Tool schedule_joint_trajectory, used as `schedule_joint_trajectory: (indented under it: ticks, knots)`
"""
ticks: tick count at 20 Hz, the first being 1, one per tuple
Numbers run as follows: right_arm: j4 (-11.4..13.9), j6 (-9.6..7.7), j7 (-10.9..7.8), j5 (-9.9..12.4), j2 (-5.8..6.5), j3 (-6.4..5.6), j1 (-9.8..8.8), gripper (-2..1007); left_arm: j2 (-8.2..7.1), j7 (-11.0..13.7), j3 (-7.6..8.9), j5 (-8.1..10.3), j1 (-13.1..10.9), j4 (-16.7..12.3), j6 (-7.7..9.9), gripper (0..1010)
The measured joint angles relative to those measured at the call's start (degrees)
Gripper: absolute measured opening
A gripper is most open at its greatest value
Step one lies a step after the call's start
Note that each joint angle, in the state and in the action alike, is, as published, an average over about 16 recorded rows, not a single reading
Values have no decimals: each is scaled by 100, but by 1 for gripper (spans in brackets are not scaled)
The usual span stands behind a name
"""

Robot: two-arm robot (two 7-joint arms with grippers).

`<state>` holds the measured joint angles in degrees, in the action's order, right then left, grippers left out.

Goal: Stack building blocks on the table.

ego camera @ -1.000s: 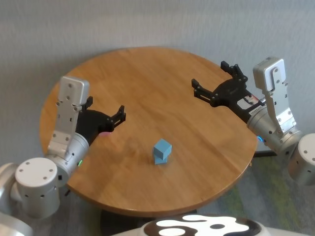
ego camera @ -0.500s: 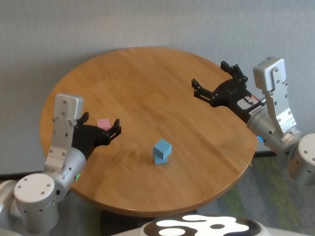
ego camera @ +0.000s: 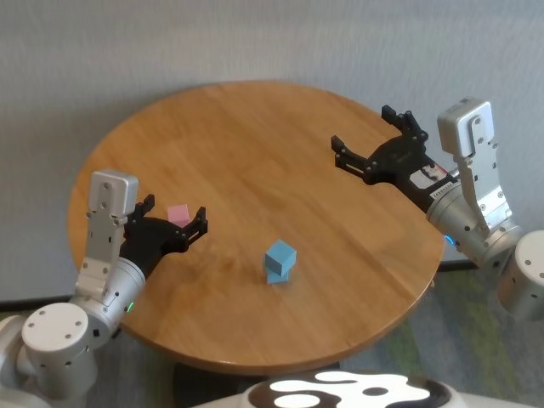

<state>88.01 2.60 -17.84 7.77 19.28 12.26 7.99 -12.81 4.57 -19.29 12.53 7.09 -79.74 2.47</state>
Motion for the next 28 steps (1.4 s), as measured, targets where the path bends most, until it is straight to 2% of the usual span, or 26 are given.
schedule_joint_trajectory:
  ticks: [4,17,28]
  knots:
    - [1,-1,0,0,0,0,0,1005,30,149,37,-30,169,297,-117,1000]
    - [1,-2,0,1,0,-1,0,1005,178,530,157,-115,629,1110,-284,1000]
    - [1,-2,0,1,0,-1,0,1005,331,753,230,-191,850,1572,-430,1000]
